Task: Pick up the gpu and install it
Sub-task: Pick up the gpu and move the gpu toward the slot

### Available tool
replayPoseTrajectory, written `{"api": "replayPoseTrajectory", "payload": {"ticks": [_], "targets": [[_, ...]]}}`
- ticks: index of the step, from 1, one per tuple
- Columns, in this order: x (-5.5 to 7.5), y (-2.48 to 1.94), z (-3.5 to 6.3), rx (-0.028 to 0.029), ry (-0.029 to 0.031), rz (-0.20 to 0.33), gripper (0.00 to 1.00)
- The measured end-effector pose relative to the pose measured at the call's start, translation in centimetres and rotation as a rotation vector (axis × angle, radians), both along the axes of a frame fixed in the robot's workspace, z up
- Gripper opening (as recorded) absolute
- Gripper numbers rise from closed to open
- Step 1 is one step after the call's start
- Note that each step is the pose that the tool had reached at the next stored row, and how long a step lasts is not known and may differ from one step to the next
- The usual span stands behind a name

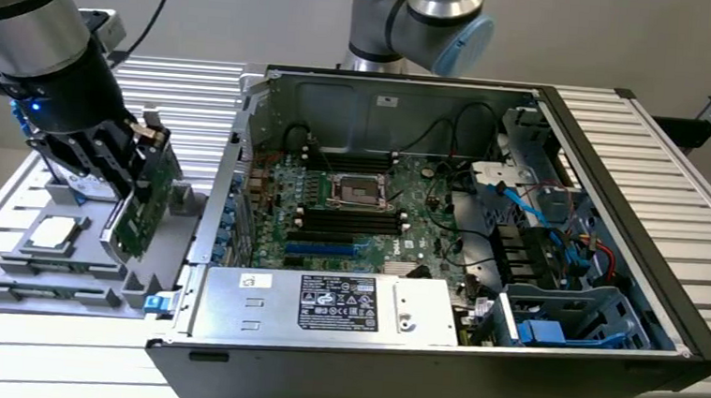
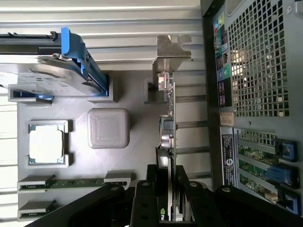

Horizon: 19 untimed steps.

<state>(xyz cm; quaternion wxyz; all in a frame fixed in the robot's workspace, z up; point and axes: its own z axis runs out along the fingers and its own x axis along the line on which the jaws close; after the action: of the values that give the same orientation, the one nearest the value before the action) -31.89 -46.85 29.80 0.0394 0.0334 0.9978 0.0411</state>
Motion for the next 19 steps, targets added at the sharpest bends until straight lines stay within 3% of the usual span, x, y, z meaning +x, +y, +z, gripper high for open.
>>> {"api": "replayPoseTrajectory", "payload": {"ticks": [5, 15, 17, 19], "targets": [[0.2, 0.0, 2.17, 0.0017, 0.0023, 0.01, 0.27], [1.0, 0.0, 6.07, 0.0035, 0.0146, 0.043, 0.27], [1.2, 0.0, 6.53, 0.0037, 0.019, 0.05, 0.27], [1.3, 0.0, 6.87, 0.0037, 0.0271, 0.056, 0.27]]}}
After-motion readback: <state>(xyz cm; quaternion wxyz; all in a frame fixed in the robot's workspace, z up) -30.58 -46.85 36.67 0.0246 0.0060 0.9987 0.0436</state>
